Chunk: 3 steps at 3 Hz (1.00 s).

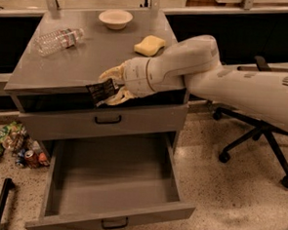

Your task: Pick rxbar chocolate from middle drawer and place on counter

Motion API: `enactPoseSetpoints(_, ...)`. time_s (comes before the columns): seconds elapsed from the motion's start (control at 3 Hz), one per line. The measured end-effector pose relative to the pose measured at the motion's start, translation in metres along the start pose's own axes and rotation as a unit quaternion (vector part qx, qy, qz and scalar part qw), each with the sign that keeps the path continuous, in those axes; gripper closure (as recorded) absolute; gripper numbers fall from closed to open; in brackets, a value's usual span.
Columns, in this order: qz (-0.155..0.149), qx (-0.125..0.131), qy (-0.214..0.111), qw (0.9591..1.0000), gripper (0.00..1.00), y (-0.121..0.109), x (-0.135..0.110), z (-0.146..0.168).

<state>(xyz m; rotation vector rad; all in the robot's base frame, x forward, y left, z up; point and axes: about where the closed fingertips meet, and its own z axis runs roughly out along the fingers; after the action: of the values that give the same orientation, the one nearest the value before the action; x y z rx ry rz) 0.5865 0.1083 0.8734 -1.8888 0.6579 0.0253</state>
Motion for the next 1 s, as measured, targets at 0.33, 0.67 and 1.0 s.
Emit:
enactPoseSetpoints(0.33,-0.028,-0.029,0.006,0.9992,1.00,-0.019,0.019,-0.001)
enactPoseSetpoints(0.67,-0.056,-0.051,0.029,0.9967,1.00,-0.040,0.042,-0.004)
enactPoseSetpoints(1.0,-0.088,-0.053,0.047,0.9936,1.00,-0.065,0.060,-0.007)
